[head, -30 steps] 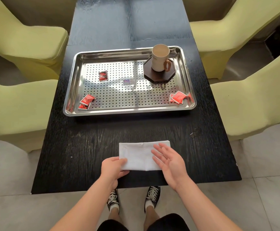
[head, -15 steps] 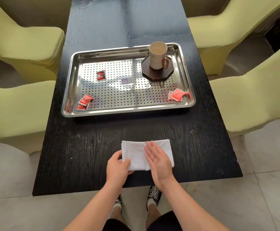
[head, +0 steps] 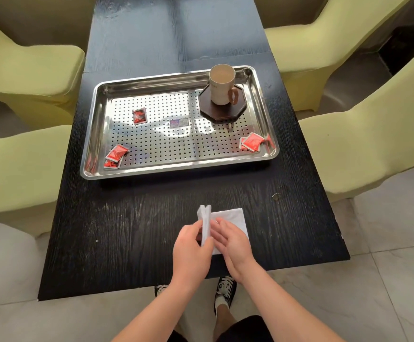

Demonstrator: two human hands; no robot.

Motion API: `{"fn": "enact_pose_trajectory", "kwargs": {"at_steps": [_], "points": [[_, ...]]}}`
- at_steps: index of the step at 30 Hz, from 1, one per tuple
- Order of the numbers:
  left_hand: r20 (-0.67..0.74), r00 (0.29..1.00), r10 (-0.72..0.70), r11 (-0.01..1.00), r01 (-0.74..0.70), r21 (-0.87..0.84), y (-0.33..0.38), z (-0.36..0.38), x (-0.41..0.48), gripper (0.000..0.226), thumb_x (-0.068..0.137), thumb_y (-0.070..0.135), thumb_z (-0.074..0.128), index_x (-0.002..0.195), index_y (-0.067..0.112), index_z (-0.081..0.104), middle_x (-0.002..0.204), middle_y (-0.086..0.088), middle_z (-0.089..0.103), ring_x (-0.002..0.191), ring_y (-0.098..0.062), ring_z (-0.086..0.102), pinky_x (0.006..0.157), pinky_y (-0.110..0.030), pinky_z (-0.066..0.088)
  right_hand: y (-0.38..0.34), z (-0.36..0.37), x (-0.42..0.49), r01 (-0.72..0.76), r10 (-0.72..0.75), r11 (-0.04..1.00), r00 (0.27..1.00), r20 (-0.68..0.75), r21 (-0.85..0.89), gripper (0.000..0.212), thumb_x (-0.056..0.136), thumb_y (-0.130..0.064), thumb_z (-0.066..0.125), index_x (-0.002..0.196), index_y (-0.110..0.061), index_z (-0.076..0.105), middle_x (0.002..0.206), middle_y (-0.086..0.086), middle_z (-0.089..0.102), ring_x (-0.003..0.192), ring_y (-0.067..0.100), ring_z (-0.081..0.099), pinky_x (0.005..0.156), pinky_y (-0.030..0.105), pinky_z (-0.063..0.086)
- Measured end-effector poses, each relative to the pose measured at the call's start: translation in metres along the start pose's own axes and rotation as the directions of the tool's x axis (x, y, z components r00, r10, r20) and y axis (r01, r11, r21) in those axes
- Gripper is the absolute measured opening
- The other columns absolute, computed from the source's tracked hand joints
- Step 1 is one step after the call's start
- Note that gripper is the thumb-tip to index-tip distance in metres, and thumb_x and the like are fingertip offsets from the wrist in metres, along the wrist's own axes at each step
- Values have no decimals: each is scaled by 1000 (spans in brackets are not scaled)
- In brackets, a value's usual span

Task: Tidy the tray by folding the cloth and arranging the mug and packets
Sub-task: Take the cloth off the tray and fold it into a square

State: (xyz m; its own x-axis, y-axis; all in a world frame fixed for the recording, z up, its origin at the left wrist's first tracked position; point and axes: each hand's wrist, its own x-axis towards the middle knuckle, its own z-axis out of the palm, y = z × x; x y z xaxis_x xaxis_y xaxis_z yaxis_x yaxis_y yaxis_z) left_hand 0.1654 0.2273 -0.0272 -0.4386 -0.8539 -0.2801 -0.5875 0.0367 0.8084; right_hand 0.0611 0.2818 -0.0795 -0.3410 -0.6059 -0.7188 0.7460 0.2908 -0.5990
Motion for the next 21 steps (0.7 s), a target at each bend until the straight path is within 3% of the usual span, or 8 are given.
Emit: {"fn": "enact_pose_trajectory", "kwargs": {"at_steps": [5,7,9,11,13,15,18,21], "points": [[84,993,80,996,-82,22,10,15,-4,35,87,14,66,118,32,67,99,12,61,94,0,58,75,-15,50,-17,-8,-5,30,-29,999,999,40,-35,42,102,-43,48,109,-14,77,111,14,75,102,26,73,86,43,58],[87,992,96,994,-100,40,12,20,-5,31,87,14,68,114,29,68,98,12,61,93,1,57,75,-12,46,-25,-10,-9,99,-107,967,994,-22,-233,41,99,-47,52,98,-14,78,98,12,78,93,27,74,85,46,58],[86,989,123,989,-129,69,13,27,-6,20,88,15,67,106,24,69,94,11,62,89,-2,58,74,-16,46,-33,-10,-12,157,-226,845,971,-75,-512,33,91,-47,63,85,-16,74,85,4,76,84,24,73,79,43,58],[93,987,131,988,-138,70,14,33,-7,9,88,17,67,97,19,69,89,10,64,85,-6,59,73,-27,50,-39,-10,-11,160,-311,725,944,-110,-669,30,84,-45,70,77,-15,68,76,0,72,74,18,69,68,36,54],[113,984,135,988,-143,64,13,38,-7,10,86,19,69,96,18,70,90,10,67,85,-7,60,76,-31,51,-46,-11,-8,140,-365,626,922,-130,-767,24,81,-40,71,79,-16,67,75,-2,71,72,14,67,63,31,51],[145,978,151,985,-161,55,10,41,-9,20,83,21,72,104,19,73,100,13,70,93,-3,61,82,-23,49,-53,-15,-4,104,-388,514,913,-123,-852,15,80,-32,70,91,-21,70,82,-6,72,79,14,67,68,31,53],[168,974,150,979,-170,114,0,38,-11,34,82,23,68,116,18,70,115,12,67,109,-5,56,91,-10,36,-58,-24,4,60,-412,368,905,-105,-928,27,82,-25,67,109,-24,69,95,-4,73,90,20,67,78,34,53],[154,985,78,979,-105,175,-10,35,-7,37,85,18,64,122,15,66,122,7,63,119,-11,50,98,-15,33,-56,-33,10,38,-398,307,913,-92,-951,27,87,-27,66,114,-25,66,101,-4,72,93,21,66,75,33,50]]}}
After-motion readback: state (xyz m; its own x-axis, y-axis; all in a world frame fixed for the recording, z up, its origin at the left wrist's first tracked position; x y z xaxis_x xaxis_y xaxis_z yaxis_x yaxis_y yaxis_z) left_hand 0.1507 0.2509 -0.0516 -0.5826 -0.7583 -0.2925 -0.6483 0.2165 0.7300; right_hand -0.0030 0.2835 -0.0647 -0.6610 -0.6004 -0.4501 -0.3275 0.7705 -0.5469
